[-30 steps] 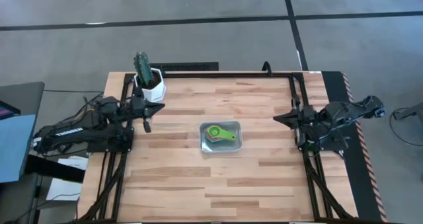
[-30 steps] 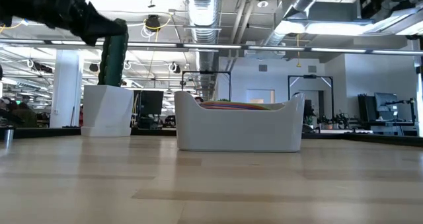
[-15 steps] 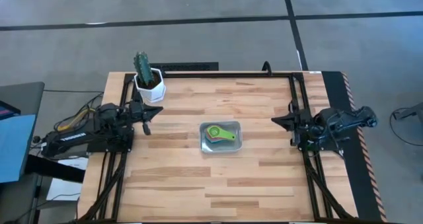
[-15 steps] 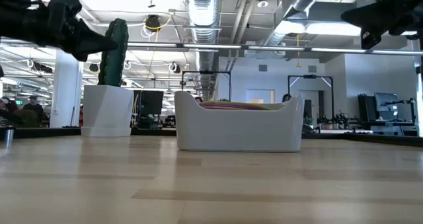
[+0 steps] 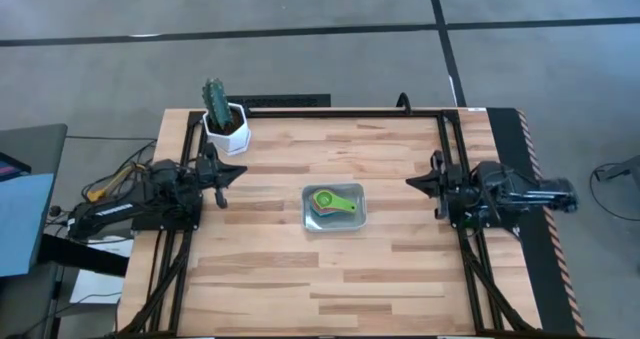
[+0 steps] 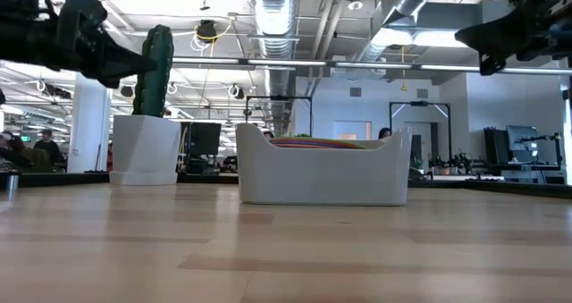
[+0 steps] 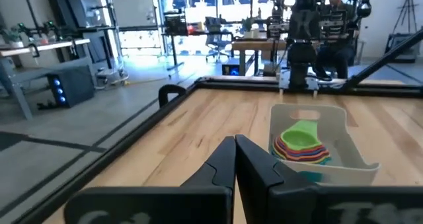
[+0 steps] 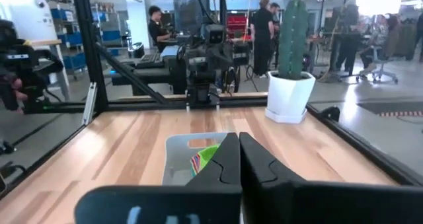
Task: Nest measuring cups in basket
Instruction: Return to Home Position
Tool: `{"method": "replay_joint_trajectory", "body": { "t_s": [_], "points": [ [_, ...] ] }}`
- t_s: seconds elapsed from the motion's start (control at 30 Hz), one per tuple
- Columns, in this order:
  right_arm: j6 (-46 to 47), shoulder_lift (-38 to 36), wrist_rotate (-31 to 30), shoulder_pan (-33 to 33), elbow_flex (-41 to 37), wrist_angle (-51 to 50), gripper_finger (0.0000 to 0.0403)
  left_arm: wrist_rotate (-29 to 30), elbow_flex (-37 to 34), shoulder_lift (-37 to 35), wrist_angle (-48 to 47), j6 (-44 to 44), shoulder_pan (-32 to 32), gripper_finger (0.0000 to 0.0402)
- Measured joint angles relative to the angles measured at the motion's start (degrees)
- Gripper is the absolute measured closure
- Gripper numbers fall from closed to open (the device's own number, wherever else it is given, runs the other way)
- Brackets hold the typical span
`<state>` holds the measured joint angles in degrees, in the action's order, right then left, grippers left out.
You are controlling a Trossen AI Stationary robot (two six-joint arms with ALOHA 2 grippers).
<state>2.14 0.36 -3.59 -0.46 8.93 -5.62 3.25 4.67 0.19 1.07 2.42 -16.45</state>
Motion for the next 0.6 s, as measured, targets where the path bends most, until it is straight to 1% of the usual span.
{"method": "replay_joint_trajectory", "body": {
  "t_s": [0.1,0.17,0.23,0.33,0.43,0.5,0.6],
  "points": [
    [-1.12,-0.13,3.18,-2.67,0.0,0.08,0.0398,-0.58,-2.01,-0.08,1.71,-0.69,0.0,0.0401],
    [-1.11,-0.13,5.1,-4.0,0.0,0.03,0.0395,-1.48,-3.87,-0.07,5.91,-1.51,0.0,0.0401],
    [-0.8,-0.24,6.84,-4.75,0.0,0.06,0.0395,-1.84,-3.99,-0.13,8.2,-1.47,0.0,0.0401],
    [0.27,-0.26,7.44,-5.0,-1.53,2.91,0.0398,-1.95,-3.98,-0.02,7.02,-0.35,0.0,0.0401],
    [3.76,-0.24,8.02,-4.94,-5.06,8.22,0.0395,-2.28,-3.98,-0.11,6.64,-0.23,0.0,0.0401],
    [6.19,-0.24,8.53,-4.51,-7.43,10.99,0.0396,-3.07,-4.0,-0.07,4.61,-0.4,0.02,0.0401],
    [7.31,-0.1,8.63,-3.05,-8.41,11.25,0.0398,-3.11,-4.01,-0.04,4.01,-1.03,0.02,0.0401]
  ]
}}
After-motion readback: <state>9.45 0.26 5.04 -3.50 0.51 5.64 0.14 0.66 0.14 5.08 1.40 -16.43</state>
